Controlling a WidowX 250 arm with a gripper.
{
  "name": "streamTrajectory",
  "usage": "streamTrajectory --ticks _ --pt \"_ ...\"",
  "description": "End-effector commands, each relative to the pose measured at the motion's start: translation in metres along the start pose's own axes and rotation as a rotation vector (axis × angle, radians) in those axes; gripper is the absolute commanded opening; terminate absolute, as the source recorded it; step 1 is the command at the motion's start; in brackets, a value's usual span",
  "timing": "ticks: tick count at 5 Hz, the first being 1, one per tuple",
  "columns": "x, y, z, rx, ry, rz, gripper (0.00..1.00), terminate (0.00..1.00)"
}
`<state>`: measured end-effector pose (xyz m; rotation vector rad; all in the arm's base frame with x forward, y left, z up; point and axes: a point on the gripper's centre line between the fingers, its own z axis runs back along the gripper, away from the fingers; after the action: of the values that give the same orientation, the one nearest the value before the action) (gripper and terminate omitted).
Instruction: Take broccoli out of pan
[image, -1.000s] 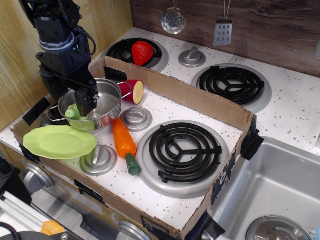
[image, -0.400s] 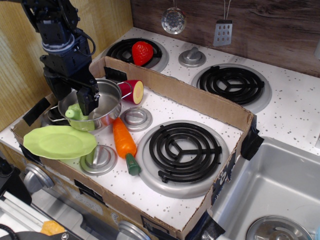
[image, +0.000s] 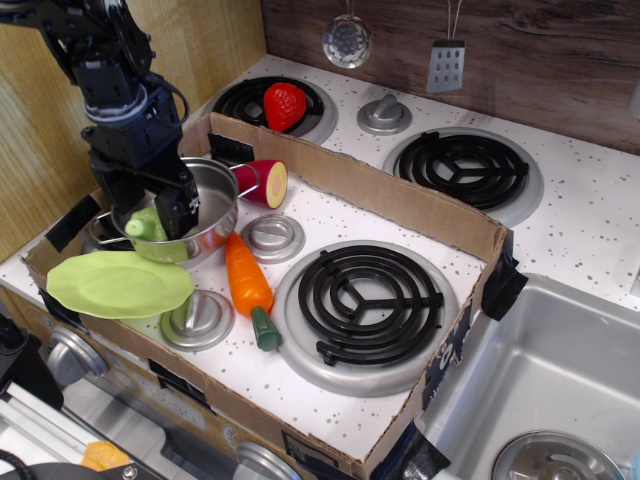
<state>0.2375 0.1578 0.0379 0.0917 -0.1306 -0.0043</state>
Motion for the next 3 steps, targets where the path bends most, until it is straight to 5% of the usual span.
streamTrajectory --ticks 1,3 --pt "0.0119 0.0047 -0.0108 -0.018 -0.043 0.013 1.00 0.00" --pt "0.0080 -0.0020 -0.0181 -0.024 -0.065 0.036 1.00 0.00"
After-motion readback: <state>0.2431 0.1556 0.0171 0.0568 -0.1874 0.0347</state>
